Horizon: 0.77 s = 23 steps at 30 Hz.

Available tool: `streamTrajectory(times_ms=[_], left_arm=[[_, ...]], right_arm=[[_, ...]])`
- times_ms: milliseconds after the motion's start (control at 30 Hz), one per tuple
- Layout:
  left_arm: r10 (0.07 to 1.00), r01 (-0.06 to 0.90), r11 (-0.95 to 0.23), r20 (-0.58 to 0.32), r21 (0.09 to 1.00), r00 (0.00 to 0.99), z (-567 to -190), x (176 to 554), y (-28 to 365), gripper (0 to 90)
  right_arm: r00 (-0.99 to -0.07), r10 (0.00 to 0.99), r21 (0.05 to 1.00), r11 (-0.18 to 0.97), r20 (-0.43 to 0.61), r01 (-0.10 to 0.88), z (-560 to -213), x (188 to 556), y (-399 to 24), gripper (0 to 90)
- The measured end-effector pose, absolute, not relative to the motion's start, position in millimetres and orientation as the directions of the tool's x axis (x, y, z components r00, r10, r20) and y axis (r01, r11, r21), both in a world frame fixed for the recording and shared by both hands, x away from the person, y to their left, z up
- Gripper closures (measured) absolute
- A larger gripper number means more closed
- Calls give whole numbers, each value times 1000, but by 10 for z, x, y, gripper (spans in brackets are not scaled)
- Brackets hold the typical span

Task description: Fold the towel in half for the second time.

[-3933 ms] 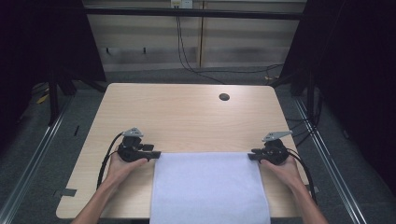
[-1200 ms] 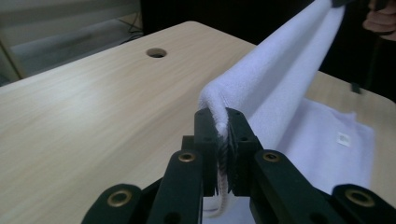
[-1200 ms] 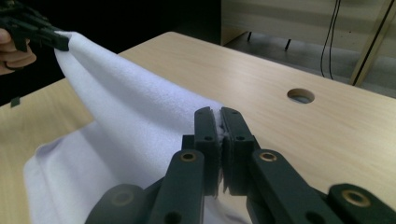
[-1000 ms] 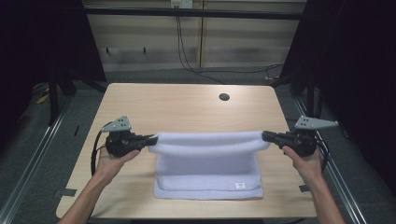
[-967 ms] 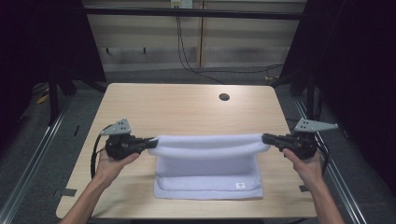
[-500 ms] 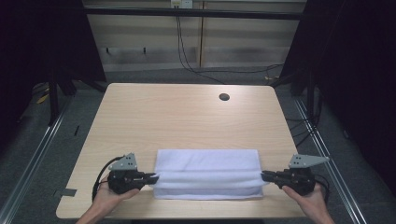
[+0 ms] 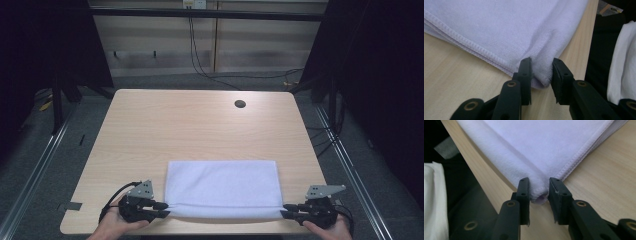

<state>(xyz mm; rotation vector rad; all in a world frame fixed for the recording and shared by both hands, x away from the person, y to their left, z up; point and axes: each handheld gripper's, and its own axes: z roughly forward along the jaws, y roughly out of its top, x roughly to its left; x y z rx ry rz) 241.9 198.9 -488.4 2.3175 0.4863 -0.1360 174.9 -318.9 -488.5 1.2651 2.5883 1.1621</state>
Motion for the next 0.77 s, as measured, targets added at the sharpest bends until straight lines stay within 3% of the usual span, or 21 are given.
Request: streamTrajectory(times_ms=[133, 300, 667, 767], left_arm=[[362, 440, -540, -275, 718, 891, -4805, 2468, 2086, 521], [455, 513, -354, -335, 782, 825, -4683, 2722, 2216, 424], [647, 550, -255, -282, 795, 708, -4670, 2950, 2521, 332], [655, 537, -276, -252, 797, 712, -4706, 2861, 2530, 300]], right_arm=[[-664, 690, 687, 333, 289, 646, -4827, 1768, -3191, 561], [-608, 745, 768, 211, 274, 605, -4688, 1908, -3285, 435], [-478, 847, 858, 53, 233, 512, -4564, 2292, -3427, 359], [-443, 878, 833, 101, 182, 544, -4727, 2262, -3406, 339]])
